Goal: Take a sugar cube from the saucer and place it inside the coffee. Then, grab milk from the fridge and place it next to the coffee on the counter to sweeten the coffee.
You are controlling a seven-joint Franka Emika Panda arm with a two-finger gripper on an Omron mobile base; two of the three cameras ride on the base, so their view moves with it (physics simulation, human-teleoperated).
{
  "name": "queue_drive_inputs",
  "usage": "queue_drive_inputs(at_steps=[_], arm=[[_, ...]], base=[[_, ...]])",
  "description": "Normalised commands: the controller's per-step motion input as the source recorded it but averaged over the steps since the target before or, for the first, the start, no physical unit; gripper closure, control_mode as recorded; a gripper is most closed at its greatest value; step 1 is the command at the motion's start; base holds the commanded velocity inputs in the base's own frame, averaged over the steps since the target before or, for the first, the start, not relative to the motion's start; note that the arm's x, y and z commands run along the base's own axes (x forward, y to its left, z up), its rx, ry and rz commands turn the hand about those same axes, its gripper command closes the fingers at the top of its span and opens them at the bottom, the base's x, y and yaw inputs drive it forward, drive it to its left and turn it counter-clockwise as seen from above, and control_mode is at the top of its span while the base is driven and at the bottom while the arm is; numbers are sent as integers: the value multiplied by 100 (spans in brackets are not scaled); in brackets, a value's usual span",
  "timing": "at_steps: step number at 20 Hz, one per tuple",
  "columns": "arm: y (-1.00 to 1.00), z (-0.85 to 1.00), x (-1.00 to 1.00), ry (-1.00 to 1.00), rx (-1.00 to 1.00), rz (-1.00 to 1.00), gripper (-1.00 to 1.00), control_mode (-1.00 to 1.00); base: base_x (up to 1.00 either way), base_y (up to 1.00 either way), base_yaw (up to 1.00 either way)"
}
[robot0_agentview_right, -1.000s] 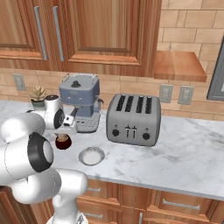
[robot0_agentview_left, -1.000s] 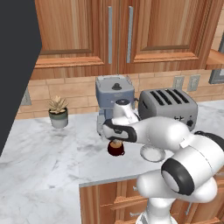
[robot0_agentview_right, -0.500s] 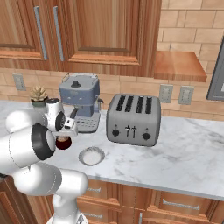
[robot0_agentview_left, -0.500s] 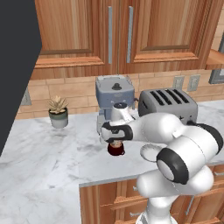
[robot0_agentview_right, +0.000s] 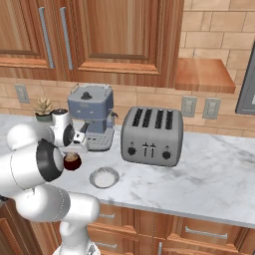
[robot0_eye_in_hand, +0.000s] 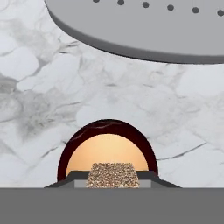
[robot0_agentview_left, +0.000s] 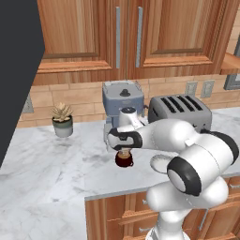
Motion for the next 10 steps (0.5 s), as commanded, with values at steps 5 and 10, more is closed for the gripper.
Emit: queue_drive_inputs(at_steps=[5,10], arm=[[4,1,0,0,0,0,100,-100],[5,0,0,0,0,0,100,-100]], base=[[0,0,0],[0,0,0]])
